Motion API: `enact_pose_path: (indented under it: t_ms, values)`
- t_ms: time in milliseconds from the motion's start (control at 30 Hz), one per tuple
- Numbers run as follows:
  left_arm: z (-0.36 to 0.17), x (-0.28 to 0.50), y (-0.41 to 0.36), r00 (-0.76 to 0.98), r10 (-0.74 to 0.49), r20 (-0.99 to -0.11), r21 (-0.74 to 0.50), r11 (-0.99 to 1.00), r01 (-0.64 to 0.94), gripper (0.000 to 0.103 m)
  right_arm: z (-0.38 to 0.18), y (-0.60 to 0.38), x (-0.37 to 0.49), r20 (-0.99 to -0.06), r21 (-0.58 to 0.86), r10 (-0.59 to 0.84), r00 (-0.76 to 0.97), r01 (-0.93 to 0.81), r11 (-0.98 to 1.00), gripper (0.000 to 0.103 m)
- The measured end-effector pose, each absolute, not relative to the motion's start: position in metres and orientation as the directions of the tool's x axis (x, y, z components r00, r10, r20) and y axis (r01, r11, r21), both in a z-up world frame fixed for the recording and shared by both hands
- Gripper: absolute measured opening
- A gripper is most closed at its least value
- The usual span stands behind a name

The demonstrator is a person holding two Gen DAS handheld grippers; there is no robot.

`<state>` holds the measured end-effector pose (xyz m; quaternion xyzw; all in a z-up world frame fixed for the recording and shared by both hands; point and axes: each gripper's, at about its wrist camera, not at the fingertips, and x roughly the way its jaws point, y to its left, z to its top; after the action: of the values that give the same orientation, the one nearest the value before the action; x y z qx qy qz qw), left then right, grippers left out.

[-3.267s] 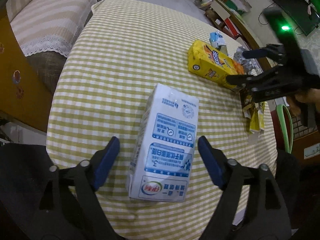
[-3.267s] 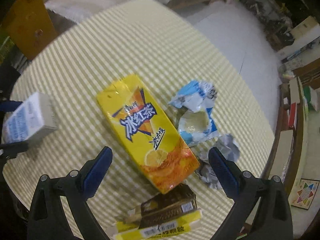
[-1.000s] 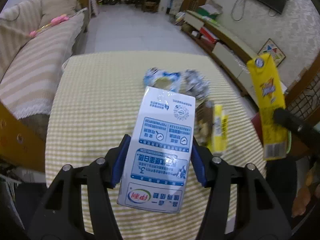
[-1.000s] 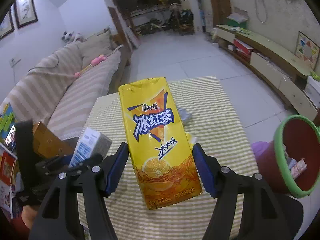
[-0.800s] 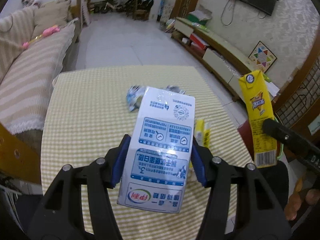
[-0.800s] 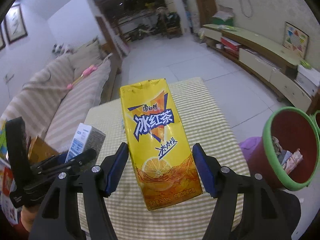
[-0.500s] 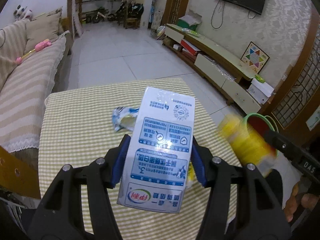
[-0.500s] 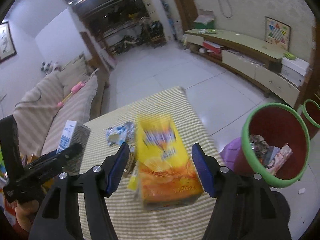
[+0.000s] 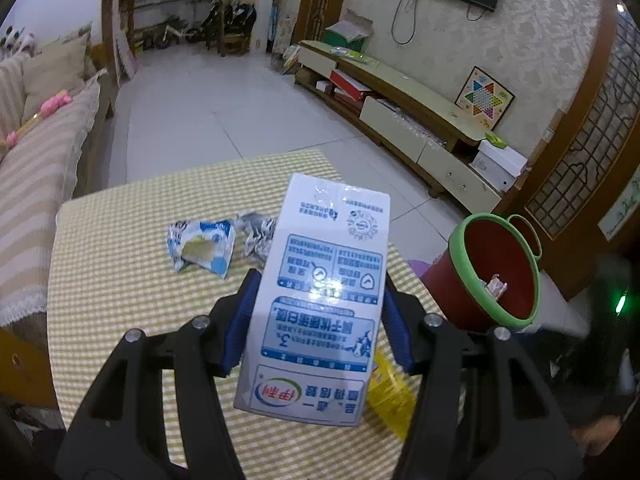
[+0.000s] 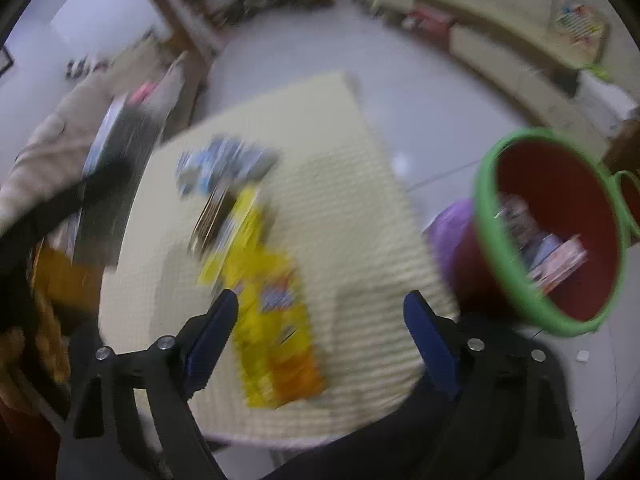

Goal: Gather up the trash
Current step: 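Carry the milk carton and iced-tea carton toward the red bin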

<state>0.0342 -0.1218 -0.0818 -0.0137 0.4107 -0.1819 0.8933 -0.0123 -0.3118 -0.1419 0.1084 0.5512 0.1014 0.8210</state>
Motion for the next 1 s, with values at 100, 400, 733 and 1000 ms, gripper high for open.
enact_pose_path:
  t_ms: [100, 400, 733, 1000]
  values:
    - [-0.085, 0.035, -0.115, 0.591, -0.328, -0.737, -0.179, 0.938, 0.298, 0.055, -0.161, -0.292, -0.014, -0.908, 0.245, 0.253, 0.334, -0.069, 0.967, 0.083]
    - [-0.089, 0.036, -0.097, 0.596, -0.297, -0.746, -0.179, 0.952, 0.25, 0.055, -0.197, -0.291, -0.012, -0.925, 0.283, 0.274, 0.262, -0.004, 0.959, 0.04]
    - [-0.094, 0.039, -0.154, 0.52, -0.403, -0.754, -0.218, 0.899, 0.381, 0.055, -0.121, -0.374, -0.03, -0.811, 0.351, 0.222, 0.542, 0.146, 0.925, 0.034]
    - [-0.093, 0.05, -0.251, 0.425, -0.528, -0.735, -0.25, 0.794, 0.554, 0.055, -0.085, -0.474, -0.049, -0.755, 0.334, 0.022, 0.656, 0.355, 0.873, 0.034]
